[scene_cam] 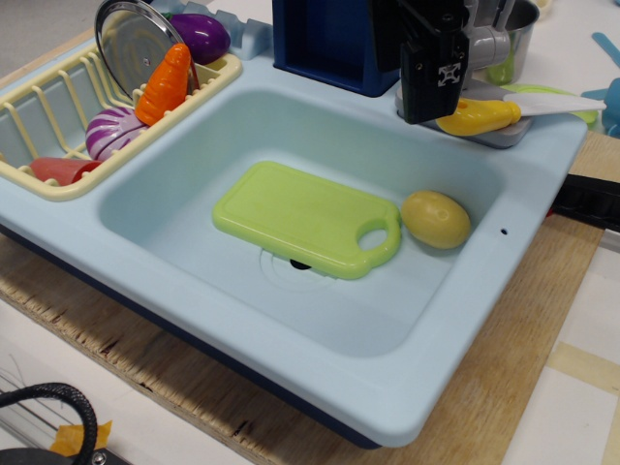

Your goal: Put knife on cutting board

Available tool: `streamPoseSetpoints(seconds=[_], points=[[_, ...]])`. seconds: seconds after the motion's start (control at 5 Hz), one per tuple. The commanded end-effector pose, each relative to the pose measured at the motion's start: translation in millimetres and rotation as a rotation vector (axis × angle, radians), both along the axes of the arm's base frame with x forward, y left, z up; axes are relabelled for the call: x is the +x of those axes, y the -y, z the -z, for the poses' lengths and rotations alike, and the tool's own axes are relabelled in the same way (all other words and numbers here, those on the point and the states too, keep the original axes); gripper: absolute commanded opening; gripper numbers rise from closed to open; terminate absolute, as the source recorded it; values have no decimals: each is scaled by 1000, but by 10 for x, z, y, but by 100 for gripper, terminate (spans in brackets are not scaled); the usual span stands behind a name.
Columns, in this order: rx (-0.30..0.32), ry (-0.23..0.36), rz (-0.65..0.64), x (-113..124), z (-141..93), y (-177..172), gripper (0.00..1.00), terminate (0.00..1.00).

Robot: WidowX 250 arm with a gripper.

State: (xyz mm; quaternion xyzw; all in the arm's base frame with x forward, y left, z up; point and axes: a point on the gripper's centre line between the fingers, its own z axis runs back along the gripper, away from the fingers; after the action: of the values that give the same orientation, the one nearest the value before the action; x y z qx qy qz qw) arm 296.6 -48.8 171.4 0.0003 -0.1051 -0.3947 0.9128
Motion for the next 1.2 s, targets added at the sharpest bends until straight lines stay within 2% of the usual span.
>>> streamPoseSetpoints(seconds=[0.0, 0.2, 0.4, 0.8, 1.0], points=[[0, 0, 0, 0, 0, 0, 100, 0], [-2, 73, 7, 86, 17, 50, 100, 0], [7, 123, 19, 117, -6, 94, 100, 0], [-1, 163, 39, 183, 19, 196, 100, 0], [-14, 159, 53, 233, 65, 245, 100, 0]])
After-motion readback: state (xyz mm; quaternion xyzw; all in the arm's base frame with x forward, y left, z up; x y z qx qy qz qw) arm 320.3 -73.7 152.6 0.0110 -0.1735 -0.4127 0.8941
